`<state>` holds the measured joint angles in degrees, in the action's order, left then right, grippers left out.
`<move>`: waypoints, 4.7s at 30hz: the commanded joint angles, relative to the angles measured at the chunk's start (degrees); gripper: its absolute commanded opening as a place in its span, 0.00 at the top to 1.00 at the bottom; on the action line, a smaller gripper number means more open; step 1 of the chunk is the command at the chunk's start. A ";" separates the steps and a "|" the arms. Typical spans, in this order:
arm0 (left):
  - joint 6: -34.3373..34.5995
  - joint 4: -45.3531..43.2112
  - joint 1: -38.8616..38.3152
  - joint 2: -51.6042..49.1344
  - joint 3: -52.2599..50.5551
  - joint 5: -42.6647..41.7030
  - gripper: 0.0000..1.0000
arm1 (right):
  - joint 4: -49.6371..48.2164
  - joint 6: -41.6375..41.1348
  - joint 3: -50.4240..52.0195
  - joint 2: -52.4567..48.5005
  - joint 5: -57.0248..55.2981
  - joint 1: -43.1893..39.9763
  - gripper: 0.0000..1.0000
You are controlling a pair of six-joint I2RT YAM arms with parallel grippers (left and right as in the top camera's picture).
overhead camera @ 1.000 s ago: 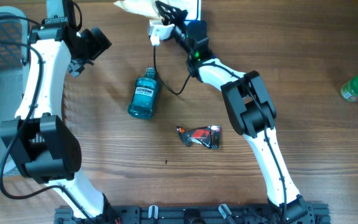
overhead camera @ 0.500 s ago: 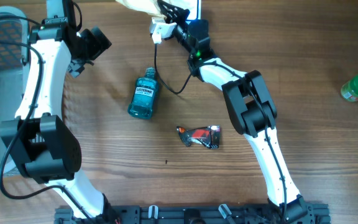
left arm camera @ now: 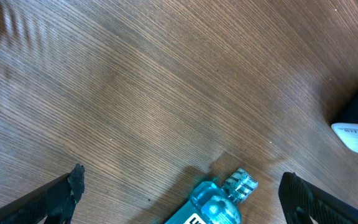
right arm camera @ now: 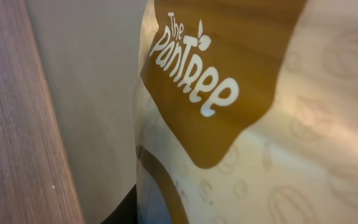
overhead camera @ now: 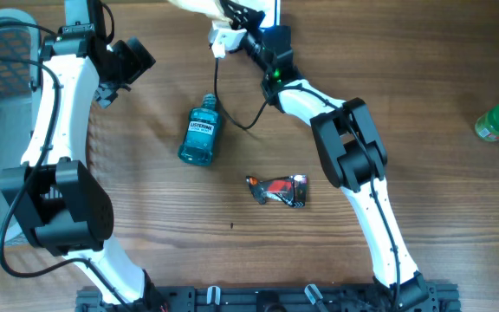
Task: Scan the item barcode
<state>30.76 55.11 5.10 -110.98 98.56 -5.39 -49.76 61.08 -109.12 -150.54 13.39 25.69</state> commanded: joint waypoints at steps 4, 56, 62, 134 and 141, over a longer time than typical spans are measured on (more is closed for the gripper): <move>-0.28 0.00 0.26 0.72 -0.09 0.57 0.00 | 0.68 -7.69 -1.62 14.80 -9.62 -0.11 0.95; -0.28 0.00 0.26 0.72 -0.09 0.57 0.00 | 116.61 -88.06 14.78 47.89 -34.45 -54.86 0.95; -0.28 0.00 0.26 0.72 -0.09 0.57 0.00 | 116.34 -88.26 16.81 47.89 -36.54 -59.95 0.94; -11.56 -6.58 -4.63 0.74 -0.09 -11.74 0.00 | 91.93 -72.74 52.94 67.56 -32.02 17.55 0.00; -34.40 5.81 -16.70 0.74 -0.09 -7.04 0.00 | 87.91 -72.61 51.17 80.65 -33.46 8.63 0.00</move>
<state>11.97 56.16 -5.30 -110.98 98.52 -14.70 38.46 -8.99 -55.75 -77.19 -16.36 39.33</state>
